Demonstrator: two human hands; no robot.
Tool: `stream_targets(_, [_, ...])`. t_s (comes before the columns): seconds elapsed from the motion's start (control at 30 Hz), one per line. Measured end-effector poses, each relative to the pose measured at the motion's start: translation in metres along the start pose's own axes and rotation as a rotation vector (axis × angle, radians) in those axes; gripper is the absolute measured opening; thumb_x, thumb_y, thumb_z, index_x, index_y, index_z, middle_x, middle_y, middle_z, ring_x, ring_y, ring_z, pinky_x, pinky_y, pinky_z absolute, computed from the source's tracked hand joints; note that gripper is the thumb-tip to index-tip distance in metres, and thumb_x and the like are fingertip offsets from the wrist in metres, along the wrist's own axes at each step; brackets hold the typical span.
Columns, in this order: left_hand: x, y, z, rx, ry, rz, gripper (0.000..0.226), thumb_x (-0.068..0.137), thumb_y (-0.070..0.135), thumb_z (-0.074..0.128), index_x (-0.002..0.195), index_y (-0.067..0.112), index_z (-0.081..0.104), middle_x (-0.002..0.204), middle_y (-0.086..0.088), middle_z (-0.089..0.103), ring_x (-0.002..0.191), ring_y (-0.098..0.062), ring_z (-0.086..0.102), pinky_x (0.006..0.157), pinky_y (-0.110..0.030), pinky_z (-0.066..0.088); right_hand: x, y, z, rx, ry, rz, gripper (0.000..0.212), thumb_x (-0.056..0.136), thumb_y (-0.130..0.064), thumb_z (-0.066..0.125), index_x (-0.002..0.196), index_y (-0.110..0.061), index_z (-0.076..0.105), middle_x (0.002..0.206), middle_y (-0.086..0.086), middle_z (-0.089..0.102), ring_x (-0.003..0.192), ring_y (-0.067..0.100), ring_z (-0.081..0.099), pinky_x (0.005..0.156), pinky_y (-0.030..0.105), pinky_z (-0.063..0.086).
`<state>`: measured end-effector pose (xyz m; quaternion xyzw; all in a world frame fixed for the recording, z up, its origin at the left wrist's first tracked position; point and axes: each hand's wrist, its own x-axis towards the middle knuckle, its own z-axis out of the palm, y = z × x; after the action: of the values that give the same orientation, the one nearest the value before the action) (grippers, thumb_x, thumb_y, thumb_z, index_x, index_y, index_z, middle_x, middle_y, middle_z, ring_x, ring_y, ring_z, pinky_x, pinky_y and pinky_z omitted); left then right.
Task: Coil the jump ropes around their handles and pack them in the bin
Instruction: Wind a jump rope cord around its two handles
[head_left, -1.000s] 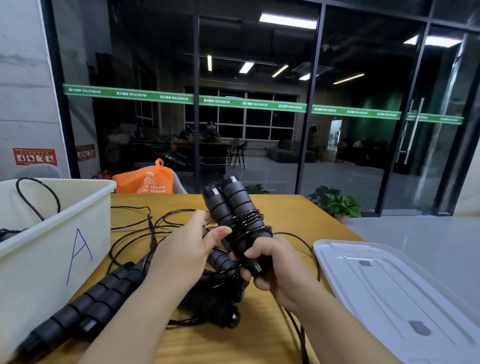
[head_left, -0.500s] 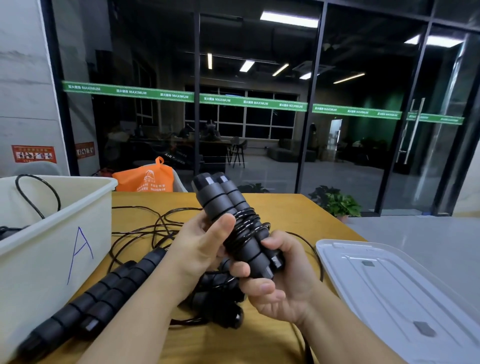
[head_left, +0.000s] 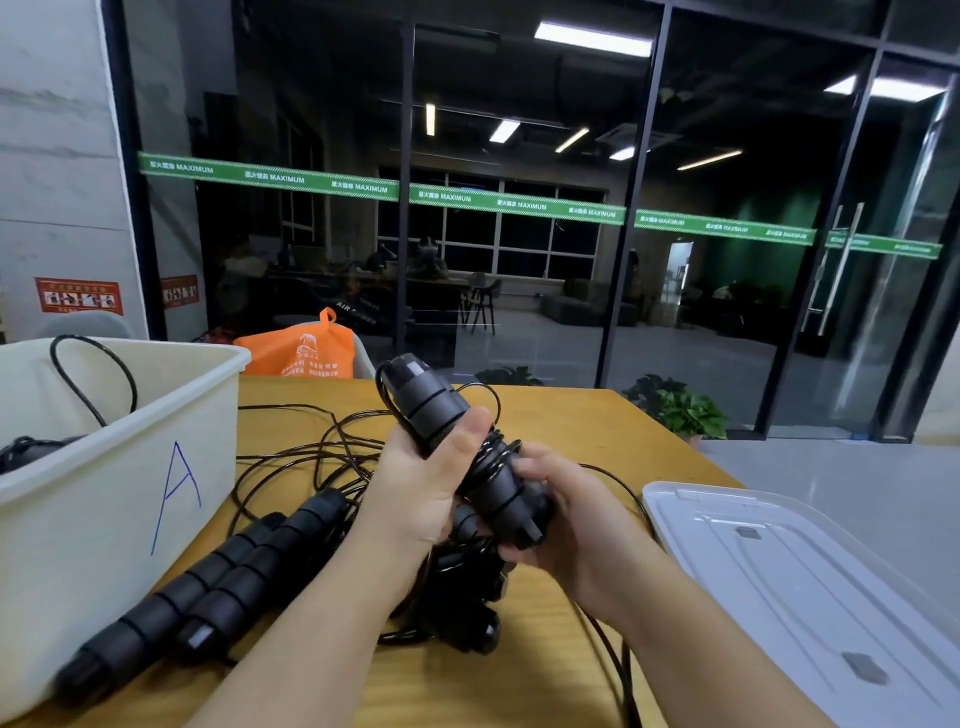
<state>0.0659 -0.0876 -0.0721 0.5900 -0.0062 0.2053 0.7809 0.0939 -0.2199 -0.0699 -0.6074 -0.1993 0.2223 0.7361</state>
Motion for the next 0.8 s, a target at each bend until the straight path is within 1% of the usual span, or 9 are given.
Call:
stream_targets(0.07, [0.001,-0.003,-0.001,0.133,0.066,0.045,0.091,0.043,0.078,0.074,0.104,0.015,0.053,0.074,-0.001,0.061,0.06,-0.016,0.064,0.052,-0.03,0.049,0.002,0.001,-0.003,-0.164,0.043,-0.109,0.044,0.07,-0.03,0.059,0.114,-0.023,0.058,0.096,0.007,0.068,0.072,0.016,0.066,0.059,0.029,0.05])
stream_targets(0.17, [-0.001,-0.004,0.002,0.257,0.144,0.126,0.098,0.039,0.085,0.066,0.105,0.015,0.051,0.085,-0.003,0.067,0.077,-0.018,0.068,0.067,-0.036,0.054,0.0,0.005,-0.002,-0.423,0.019,-0.237,0.058,0.069,-0.026,0.062,0.125,-0.031,0.052,0.108,0.005,0.067,0.089,0.016,0.068,0.08,0.033,0.056])
stream_targets(0.27, [-0.007,-0.003,0.009,0.448,0.208,0.164,0.085,0.043,0.075,0.06,0.1,0.013,0.043,0.082,0.002,0.062,0.075,-0.009,0.062,0.061,-0.025,0.045,0.0,0.018,0.001,-0.707,0.06,-0.391,0.06,0.075,-0.009,0.067,0.124,-0.038,0.046,0.11,-0.008,0.062,0.099,0.009,0.063,0.087,0.037,0.055])
stream_targets(0.37, [-0.01,-0.004,0.013,0.568,0.15,0.133,0.073,0.046,0.069,0.063,0.094,0.021,0.036,0.075,0.001,0.059,0.061,-0.014,0.061,0.054,-0.027,0.044,0.003,0.022,0.0,-0.801,0.144,-0.389,0.061,0.075,-0.017,0.067,0.126,-0.039,0.043,0.11,-0.017,0.062,0.1,0.001,0.06,0.087,0.035,0.053])
stream_targets(0.43, [-0.01,-0.002,0.014,0.566,0.056,0.072,0.061,0.064,0.053,0.074,0.097,0.02,0.035,0.064,-0.004,0.058,0.038,-0.013,0.052,0.04,-0.022,0.04,0.003,0.019,-0.004,-0.778,0.188,-0.325,0.06,0.07,-0.019,0.063,0.121,-0.045,0.045,0.101,-0.018,0.065,0.092,0.002,0.062,0.083,0.036,0.055])
stream_targets(0.5, [-0.01,0.001,0.011,0.544,-0.032,0.014,0.047,0.077,0.033,0.075,0.101,0.019,0.036,0.067,-0.007,0.059,0.03,-0.009,0.045,0.034,-0.02,0.037,0.004,0.016,-0.009,-0.796,0.24,-0.311,0.056,0.063,-0.02,0.056,0.114,-0.044,0.051,0.093,-0.015,0.067,0.086,0.008,0.063,0.078,0.041,0.055])
stream_targets(0.63, [-0.008,0.006,0.0,0.663,-0.189,0.065,0.032,0.085,0.031,0.068,0.104,0.032,0.042,0.102,0.012,0.06,0.037,-0.008,0.047,0.04,-0.023,0.043,0.005,0.011,-0.012,-0.69,0.236,-0.278,0.042,0.055,-0.016,0.052,0.093,-0.032,0.061,0.074,-0.007,0.065,0.071,0.019,0.061,0.069,0.046,0.054])
stream_targets(0.73, [-0.009,0.009,-0.006,0.766,-0.258,0.136,0.026,0.09,0.031,0.06,0.104,0.043,0.041,0.101,0.026,0.057,0.044,-0.002,0.051,0.047,-0.021,0.044,0.001,0.003,-0.011,-0.584,0.24,-0.208,0.035,0.046,-0.012,0.055,0.081,-0.017,0.058,0.063,-0.003,0.054,0.059,0.016,0.049,0.054,0.034,0.043])
stream_targets(0.8, [-0.009,0.008,-0.007,0.928,-0.252,0.211,0.031,0.094,0.037,0.053,0.122,0.043,0.04,0.098,0.022,0.06,0.057,0.001,0.055,0.054,-0.019,0.044,-0.002,-0.002,-0.012,-0.507,0.237,-0.16,0.037,0.043,-0.009,0.056,0.08,-0.01,0.057,0.064,0.003,0.052,0.056,0.017,0.047,0.046,0.027,0.037])
